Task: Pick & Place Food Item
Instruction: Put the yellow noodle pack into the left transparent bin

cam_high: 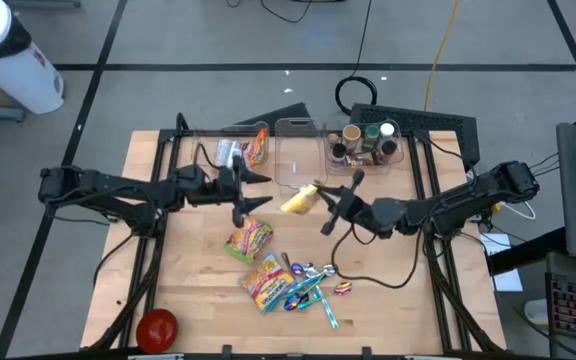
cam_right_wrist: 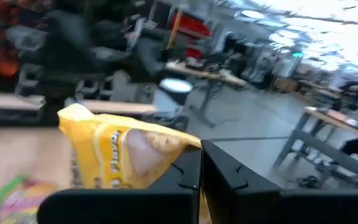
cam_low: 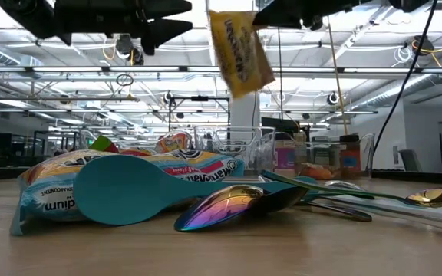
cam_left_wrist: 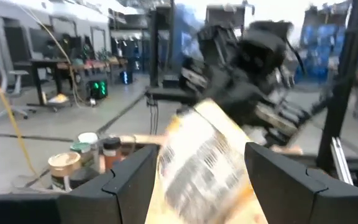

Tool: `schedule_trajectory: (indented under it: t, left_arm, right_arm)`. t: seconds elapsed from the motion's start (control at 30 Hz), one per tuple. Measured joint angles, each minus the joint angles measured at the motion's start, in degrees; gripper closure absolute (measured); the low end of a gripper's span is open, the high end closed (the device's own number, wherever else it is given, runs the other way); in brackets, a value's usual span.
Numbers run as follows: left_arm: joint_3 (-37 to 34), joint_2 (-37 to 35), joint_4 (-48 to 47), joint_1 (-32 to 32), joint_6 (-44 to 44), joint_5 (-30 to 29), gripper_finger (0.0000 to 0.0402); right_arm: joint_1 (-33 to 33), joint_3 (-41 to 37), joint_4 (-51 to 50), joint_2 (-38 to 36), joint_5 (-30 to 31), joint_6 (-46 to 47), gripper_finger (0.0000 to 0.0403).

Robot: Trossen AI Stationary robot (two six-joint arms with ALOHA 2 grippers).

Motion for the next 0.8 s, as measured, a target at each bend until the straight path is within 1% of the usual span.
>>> schedule_trajectory:
  t: [0.07,0.17,0.27,0.37,0.53,0.67,0.8]
  left_arm:
    - [2.43,0.81,-4.95,-1.23,1.46,-0.83,0.0148]
    - [6.24,4.08,-9.70,-3.23,3.12,-4.45,0.0141]
    - [9.89,7.81,-9.06,-4.01,3.92,-7.02,0.0126]
    - [11.97,10.66,-9.37,-4.02,3.93,-7.21,0.0112]
    - [14.23,14.68,-9.17,-4.02,3.62,-5.88,0.0097]
    - [15.61,16.88,-9.49,-4.02,3.64,-5.82,0.0098]
    - [16.27,17.29,-9.29,-4.02,3.64,-5.39,0.0100]
  right_arm:
    - [-0.14,-0.95,3.23,-0.02,0.22,-0.95,0.0403]
    - [-0.11,-2.39,7.00,-0.02,0.07,-2.10,0.0403]
    - [-0.09,-3.63,9.15,-0.02,1.93,-3.89,0.0403]
    - [0.15,-4.29,11.01,-0.02,4.71,-5.92,0.0403]
    - [0.44,-4.55,12.47,-0.02,5.82,-7.64,0.0403]
    - [0.41,-4.55,12.43,-0.02,5.82,-7.34,0.0403]
    - [0.43,-4.55,12.69,-0.02,5.80,-7.20,0.0403]
